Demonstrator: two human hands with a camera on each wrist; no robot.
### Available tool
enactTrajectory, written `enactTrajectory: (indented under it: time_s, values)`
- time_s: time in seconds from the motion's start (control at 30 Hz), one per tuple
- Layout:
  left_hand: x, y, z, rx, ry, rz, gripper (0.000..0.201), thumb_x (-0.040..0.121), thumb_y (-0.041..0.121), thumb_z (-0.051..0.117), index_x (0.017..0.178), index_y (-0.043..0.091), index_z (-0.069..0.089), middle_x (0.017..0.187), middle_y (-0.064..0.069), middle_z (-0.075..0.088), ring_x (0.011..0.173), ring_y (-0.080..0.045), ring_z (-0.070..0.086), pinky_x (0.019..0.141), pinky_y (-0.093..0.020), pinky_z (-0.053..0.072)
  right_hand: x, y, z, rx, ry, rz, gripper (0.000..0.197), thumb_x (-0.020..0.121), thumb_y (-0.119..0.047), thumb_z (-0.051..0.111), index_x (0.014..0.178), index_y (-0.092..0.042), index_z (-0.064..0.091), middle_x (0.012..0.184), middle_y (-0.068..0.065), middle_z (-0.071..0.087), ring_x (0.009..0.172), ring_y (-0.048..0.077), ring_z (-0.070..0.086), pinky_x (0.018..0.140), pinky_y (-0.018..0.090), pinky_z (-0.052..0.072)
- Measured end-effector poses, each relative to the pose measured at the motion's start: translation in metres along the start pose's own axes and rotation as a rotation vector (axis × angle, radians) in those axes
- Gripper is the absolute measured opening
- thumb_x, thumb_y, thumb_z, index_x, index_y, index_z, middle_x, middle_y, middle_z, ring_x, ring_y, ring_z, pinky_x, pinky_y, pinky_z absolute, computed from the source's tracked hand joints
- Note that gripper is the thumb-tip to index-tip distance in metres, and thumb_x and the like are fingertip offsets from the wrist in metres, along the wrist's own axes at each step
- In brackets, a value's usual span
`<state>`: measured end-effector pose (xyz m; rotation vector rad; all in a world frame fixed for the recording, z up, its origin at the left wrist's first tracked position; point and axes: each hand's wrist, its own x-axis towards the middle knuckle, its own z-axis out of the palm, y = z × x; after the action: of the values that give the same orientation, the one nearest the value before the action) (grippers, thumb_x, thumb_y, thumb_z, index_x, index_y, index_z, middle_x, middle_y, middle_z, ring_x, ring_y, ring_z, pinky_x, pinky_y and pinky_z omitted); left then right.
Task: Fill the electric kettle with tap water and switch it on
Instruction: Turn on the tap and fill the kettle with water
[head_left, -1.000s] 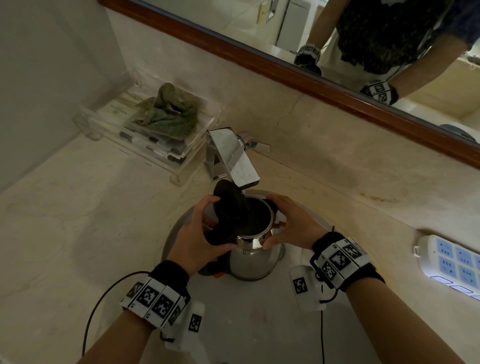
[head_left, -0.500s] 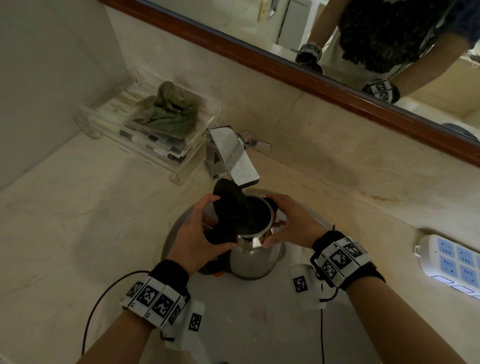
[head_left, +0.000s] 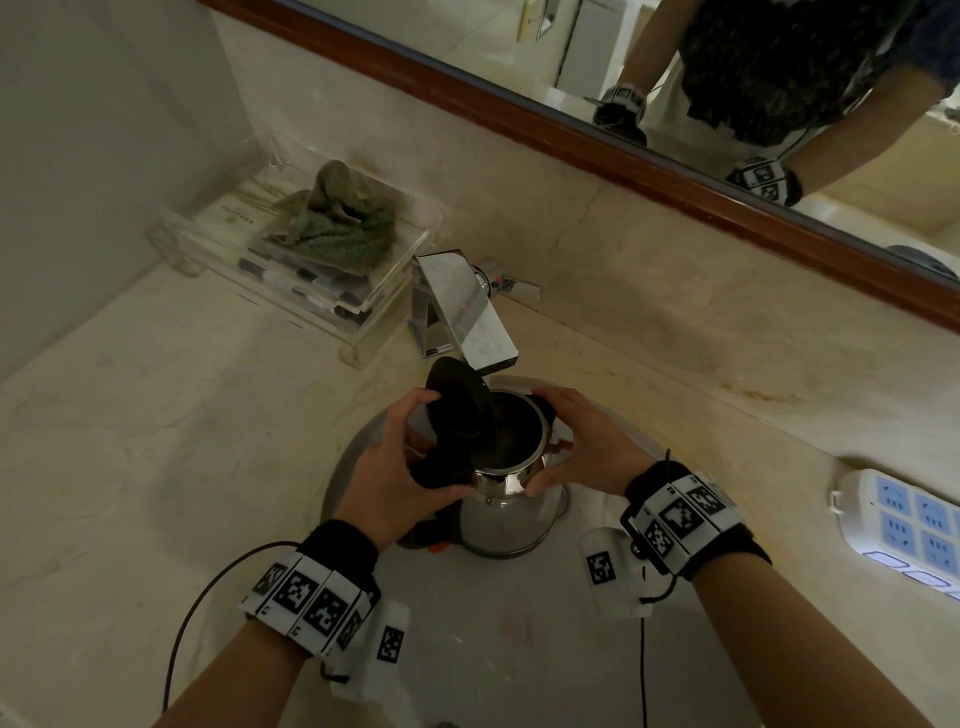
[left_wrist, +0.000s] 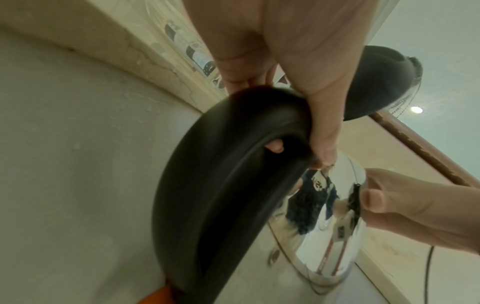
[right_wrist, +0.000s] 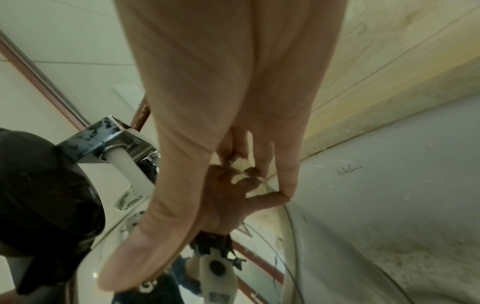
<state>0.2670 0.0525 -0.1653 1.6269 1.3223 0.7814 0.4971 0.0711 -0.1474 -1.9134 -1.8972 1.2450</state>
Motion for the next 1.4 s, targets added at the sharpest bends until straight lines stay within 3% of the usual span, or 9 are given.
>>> enactTrajectory:
  time_s: [0.1, 0.43, 0.57, 0.7, 0.87, 1.1, 1.3, 1.4]
  values:
    - [-0.0009, 0.0013, -0.0008, -0.018, 0.000, -0.004, 0.098, 0.057, 0.017, 0.086, 0.104, 0.071, 0.018, 0.089, -0.002, 0.059, 0.080, -0.011, 0.062, 0.074, -0.033, 0.055, 0.0005, -0.0004, -0.0005, -0.036, 0.006, -0.009, 0.108, 0.053, -0.026, 0.088, 0.142, -0.020, 0.026, 0.149, 0.000, 0.028, 0.136, 0.018, 0.029, 0.115, 0.036, 0.029]
    - [-0.0012, 0.0022, -0.0004, -0.010, -0.007, -0.010, 0.099, 0.057, 0.017, 0.085, 0.103, 0.072, 0.017, 0.084, 0.004, 0.056, 0.077, -0.008, 0.061, 0.070, -0.025, 0.051, -0.0001, -0.0008, -0.0011, -0.019, -0.001, -0.011, 0.109, 0.052, -0.026, 0.088, 0.142, -0.019, 0.028, 0.148, 0.000, 0.029, 0.135, 0.019, 0.029, 0.114, 0.041, 0.031]
    - [-0.0007, 0.0017, 0.0004, -0.008, -0.007, -0.018, 0.098, 0.057, 0.017, 0.086, 0.102, 0.071, 0.018, 0.084, 0.003, 0.056, 0.079, -0.009, 0.061, 0.072, -0.027, 0.052, 0.0003, -0.0009, -0.0019, -0.026, -0.003, -0.011, 0.108, 0.053, -0.026, 0.088, 0.142, -0.019, 0.027, 0.148, 0.000, 0.029, 0.135, 0.018, 0.029, 0.115, 0.040, 0.029]
    - [-0.0007, 0.0005, 0.0012, -0.004, -0.009, -0.021, 0.098, 0.057, 0.017, 0.086, 0.104, 0.070, 0.017, 0.084, 0.006, 0.055, 0.078, -0.006, 0.059, 0.070, -0.020, 0.049, 0.0011, -0.0001, -0.0021, -0.036, 0.000, -0.014, 0.107, 0.053, -0.026, 0.088, 0.142, -0.021, 0.028, 0.147, -0.001, 0.030, 0.134, 0.018, 0.031, 0.115, 0.037, 0.029]
    - [-0.0005, 0.0004, 0.0016, -0.014, -0.008, -0.025, 0.099, 0.057, 0.017, 0.085, 0.103, 0.072, 0.017, 0.084, 0.004, 0.056, 0.077, -0.006, 0.060, 0.069, -0.019, 0.049, 0.0017, -0.0003, -0.0025, -0.047, -0.003, -0.019, 0.108, 0.053, -0.027, 0.088, 0.142, -0.020, 0.027, 0.148, -0.001, 0.029, 0.135, 0.018, 0.030, 0.115, 0.034, 0.028]
    - [-0.0015, 0.0033, 0.0006, -0.027, -0.010, -0.024, 0.097, 0.057, 0.017, 0.085, 0.102, 0.072, 0.018, 0.090, 0.000, 0.059, 0.080, -0.009, 0.062, 0.073, -0.024, 0.053, 0.0018, 0.0006, -0.0020, -0.049, -0.002, -0.011, 0.110, 0.052, -0.028, 0.088, 0.143, -0.020, 0.026, 0.148, -0.001, 0.029, 0.135, 0.019, 0.030, 0.115, 0.040, 0.030]
    - [-0.0007, 0.0027, 0.0013, -0.029, -0.017, -0.032, 0.096, 0.057, 0.017, 0.085, 0.102, 0.070, 0.019, 0.086, 0.005, 0.056, 0.077, -0.006, 0.061, 0.068, -0.016, 0.048, 0.0024, 0.0015, -0.0020, -0.050, -0.006, -0.015, 0.110, 0.052, -0.028, 0.088, 0.143, -0.021, 0.026, 0.148, -0.001, 0.028, 0.135, 0.019, 0.030, 0.115, 0.039, 0.029]
    - [-0.0006, 0.0022, 0.0014, -0.027, -0.014, -0.033, 0.097, 0.057, 0.017, 0.085, 0.102, 0.071, 0.019, 0.087, 0.001, 0.058, 0.078, -0.008, 0.062, 0.070, -0.021, 0.051, 0.0026, 0.0015, -0.0020, -0.053, -0.004, -0.019, 0.109, 0.052, -0.029, 0.088, 0.143, -0.021, 0.026, 0.148, -0.001, 0.029, 0.135, 0.018, 0.030, 0.115, 0.037, 0.028]
